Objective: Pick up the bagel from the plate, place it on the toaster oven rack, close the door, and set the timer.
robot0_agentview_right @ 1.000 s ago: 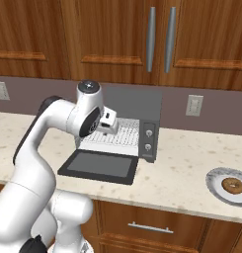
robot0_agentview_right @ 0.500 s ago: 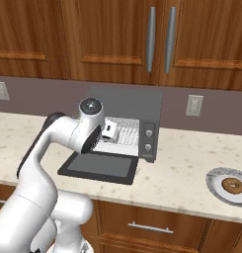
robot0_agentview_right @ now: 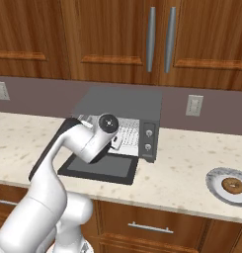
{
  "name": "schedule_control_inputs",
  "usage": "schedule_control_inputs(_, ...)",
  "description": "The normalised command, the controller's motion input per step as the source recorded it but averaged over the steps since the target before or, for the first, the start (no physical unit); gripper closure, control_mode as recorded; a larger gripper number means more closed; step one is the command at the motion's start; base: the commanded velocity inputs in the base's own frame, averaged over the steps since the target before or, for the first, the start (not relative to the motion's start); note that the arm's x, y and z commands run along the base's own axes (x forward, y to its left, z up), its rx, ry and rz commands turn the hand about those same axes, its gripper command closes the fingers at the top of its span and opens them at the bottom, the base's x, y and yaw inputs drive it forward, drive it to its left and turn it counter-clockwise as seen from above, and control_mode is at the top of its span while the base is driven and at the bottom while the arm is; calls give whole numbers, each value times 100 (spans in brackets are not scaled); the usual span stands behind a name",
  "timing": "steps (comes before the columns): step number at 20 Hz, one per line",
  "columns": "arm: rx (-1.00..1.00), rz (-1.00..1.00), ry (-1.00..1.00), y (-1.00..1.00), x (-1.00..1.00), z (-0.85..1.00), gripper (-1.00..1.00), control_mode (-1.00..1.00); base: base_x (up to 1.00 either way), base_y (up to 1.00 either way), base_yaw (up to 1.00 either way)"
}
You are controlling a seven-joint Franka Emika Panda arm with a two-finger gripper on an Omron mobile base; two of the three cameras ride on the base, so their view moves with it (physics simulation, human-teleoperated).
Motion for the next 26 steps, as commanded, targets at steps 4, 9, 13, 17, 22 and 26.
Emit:
schedule_control_inputs(4,30,-4,0,-1,25,-3,-100,-100,0,0,0)
schedule_control_inputs(9,22,-7,-2,0,30,-12,-100,-100,0,0,0)
schedule_control_inputs(13,12,-9,-7,0,23,-20,-100,-100,0,0,0)
schedule_control_inputs(17,8,-12,-9,0,33,-20,-100,-100,0,0,0)
schedule_control_inputs(22,3,-10,-10,0,30,-20,-100,-100,0,0,0)
schedule_control_inputs(26,4,-7,-2,0,38,-14,-100,-100,0,0,0)
